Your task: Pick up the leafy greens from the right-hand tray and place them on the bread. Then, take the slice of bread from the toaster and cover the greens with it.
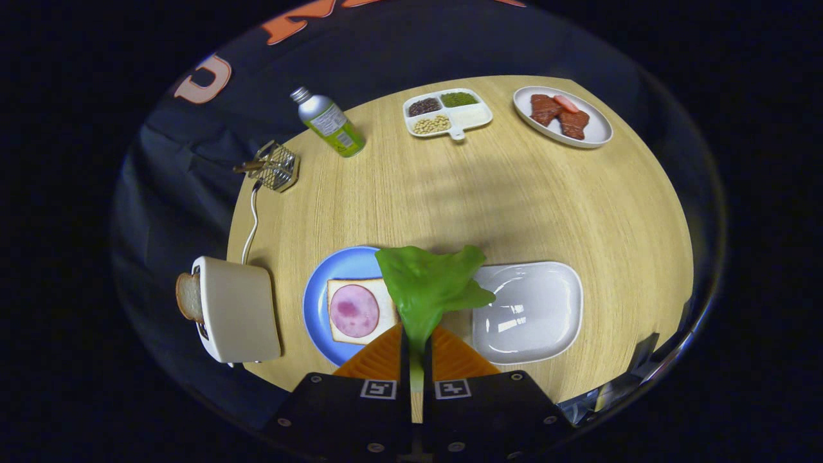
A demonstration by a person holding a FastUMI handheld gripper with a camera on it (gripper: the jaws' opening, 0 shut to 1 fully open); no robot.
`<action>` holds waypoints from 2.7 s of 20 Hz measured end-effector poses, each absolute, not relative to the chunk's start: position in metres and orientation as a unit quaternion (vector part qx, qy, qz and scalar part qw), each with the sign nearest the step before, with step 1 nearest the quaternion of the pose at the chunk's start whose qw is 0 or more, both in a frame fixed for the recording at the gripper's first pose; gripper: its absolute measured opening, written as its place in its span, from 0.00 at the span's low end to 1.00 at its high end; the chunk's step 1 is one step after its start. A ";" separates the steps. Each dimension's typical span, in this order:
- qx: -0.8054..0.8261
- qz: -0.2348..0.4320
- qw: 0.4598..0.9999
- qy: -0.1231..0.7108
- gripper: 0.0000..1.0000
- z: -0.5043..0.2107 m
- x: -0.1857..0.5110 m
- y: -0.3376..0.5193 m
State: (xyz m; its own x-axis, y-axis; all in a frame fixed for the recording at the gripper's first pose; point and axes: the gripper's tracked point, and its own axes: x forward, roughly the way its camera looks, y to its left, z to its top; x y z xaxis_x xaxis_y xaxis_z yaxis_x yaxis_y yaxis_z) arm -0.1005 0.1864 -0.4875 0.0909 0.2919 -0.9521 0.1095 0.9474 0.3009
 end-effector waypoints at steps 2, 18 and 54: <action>0.146 0.075 0.719 0.675 0.07 -0.491 -0.100 0.205; 0.089 0.110 0.708 0.691 0.07 -0.534 -0.105 0.274; 0.105 0.148 0.751 0.635 0.79 -0.379 -0.055 0.354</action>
